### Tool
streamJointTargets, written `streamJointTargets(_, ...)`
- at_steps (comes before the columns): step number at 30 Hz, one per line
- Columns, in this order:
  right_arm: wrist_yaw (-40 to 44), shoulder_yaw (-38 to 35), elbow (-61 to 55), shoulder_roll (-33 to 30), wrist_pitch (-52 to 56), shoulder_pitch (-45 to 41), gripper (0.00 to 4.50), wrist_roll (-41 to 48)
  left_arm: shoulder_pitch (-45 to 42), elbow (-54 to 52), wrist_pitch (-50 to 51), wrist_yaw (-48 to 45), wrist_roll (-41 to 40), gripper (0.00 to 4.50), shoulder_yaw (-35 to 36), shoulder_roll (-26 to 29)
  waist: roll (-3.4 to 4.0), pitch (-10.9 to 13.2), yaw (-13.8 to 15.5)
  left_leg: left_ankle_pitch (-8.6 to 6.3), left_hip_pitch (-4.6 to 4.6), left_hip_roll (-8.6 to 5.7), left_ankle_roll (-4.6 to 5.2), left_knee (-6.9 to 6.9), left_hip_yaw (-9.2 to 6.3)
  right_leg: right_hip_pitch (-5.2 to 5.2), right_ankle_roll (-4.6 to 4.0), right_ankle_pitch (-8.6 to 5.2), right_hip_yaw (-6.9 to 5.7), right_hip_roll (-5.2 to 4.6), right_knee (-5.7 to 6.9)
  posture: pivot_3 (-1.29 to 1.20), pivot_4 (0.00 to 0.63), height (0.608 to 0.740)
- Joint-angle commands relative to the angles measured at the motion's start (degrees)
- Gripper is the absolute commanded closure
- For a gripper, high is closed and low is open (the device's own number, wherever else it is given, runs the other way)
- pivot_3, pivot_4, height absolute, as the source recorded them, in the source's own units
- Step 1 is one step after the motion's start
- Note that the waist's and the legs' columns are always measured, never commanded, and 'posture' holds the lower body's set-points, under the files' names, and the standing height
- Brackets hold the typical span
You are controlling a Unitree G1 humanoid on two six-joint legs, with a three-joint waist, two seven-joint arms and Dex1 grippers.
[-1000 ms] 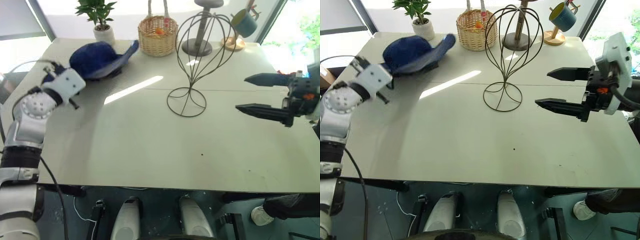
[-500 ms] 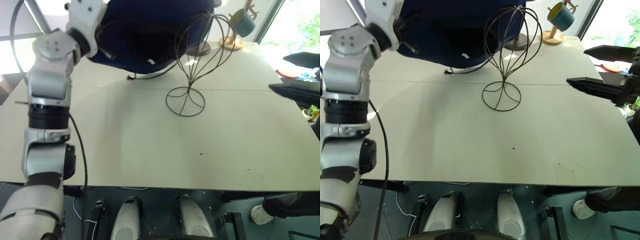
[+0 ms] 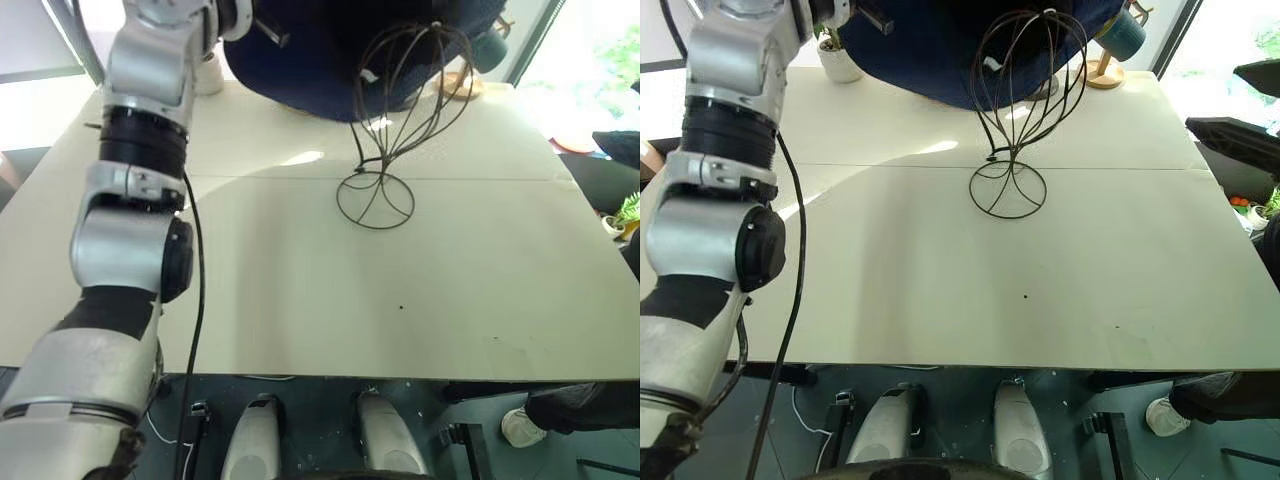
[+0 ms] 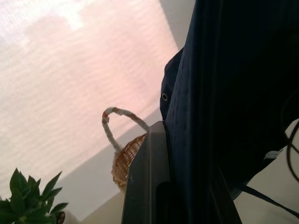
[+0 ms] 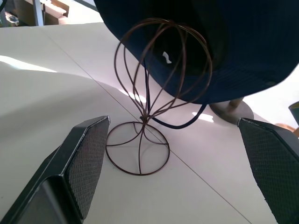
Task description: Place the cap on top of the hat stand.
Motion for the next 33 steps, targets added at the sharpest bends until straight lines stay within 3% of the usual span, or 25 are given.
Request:
streamJointTargets(1, -0.65, -3.75, -1.87, -0.45, -0.24, 0.12, 0.0, 0.37, -7.19, 5.97, -6.46, 2.08, -0.5, 4.47, 1.76, -1.94, -0.02, 0.04, 0.17, 0.0, -0.03, 0.0, 0.0, 0.0, 0.0, -0.01, 0.01, -0.01, 0.0, 0.0, 0.0, 0.0, 0.15, 0.74)
streamJointTargets(12, 1.63, -11.97, -4.94, -1.43, 3.73, 6.92, 0.0, 0.1, -11.99, 5.92, -13.99, -2.79, -3.28, 4.47, 2.72, -8.31, 0.0, 0.08, 0.33, -0.04, -0.25, -0.06, 0.06, 0.02, -0.07, -0.06, 0.11, -0.07, -0.01, -0.02, -0.1, 0.0, 0.15, 0.74)
streamJointTargets(16, 2.45, -16.35, -4.56, -2.05, 5.6, 9.49, 0.0, -1.31, -6.54, -3.84, -19.24, -5.85, -1.9, 4.47, 0.13, -7.21, 0.07, 0.06, -0.1, -0.04, -0.19, -0.06, 0.06, 0.01, -0.07, -0.06, 0.1, -0.06, 0.0, -0.02, -0.09, 0.0, 0.15, 0.74)
streamJointTargets(23, 3.4, -22.61, -4.23, -1.68, 8.36, 13.48, 0.0, -3.23, 14.15, -22.43, -44.23, -2.65, 10.15, 4.47, -5.86, 2.57, 0.3, -0.03, -0.39, -0.03, 0.04, -0.04, 0.04, -0.08, -0.01, -0.02, 0.1, -0.05, 0.07, -0.01, 0.03, 0.0, 0.15, 0.74)
streamJointTargets(30, 3.52, -24.59, -3.79, -1.6, 8.8, 15.35, 0.0, -4.13, 21.38, -20.54, -63.07, 9.83, 23.44, 4.47, -8.37, 7.97, 0.23, 0.0, 0.57, -0.02, -0.03, -0.05, 0.03, 0.13, 0.01, 0.07, 0.09, -0.03, 0.07, -0.03, -0.01, 0.0, 0.15, 0.74)
streamJointTargets(33, 3.72, -24.52, -3.1, -1.7, 8.31, 15.9, 0.0, -4.96, 22.42, -17.9, -66.39, 15.47, 30.26, 4.47, -10.67, 9.05, 0.23, 0.0, 0.76, -0.02, -0.03, -0.06, 0.03, 0.13, 0.01, 0.1, 0.1, -0.03, 0.07, -0.04, -0.02, 0.0, 0.15, 0.74)
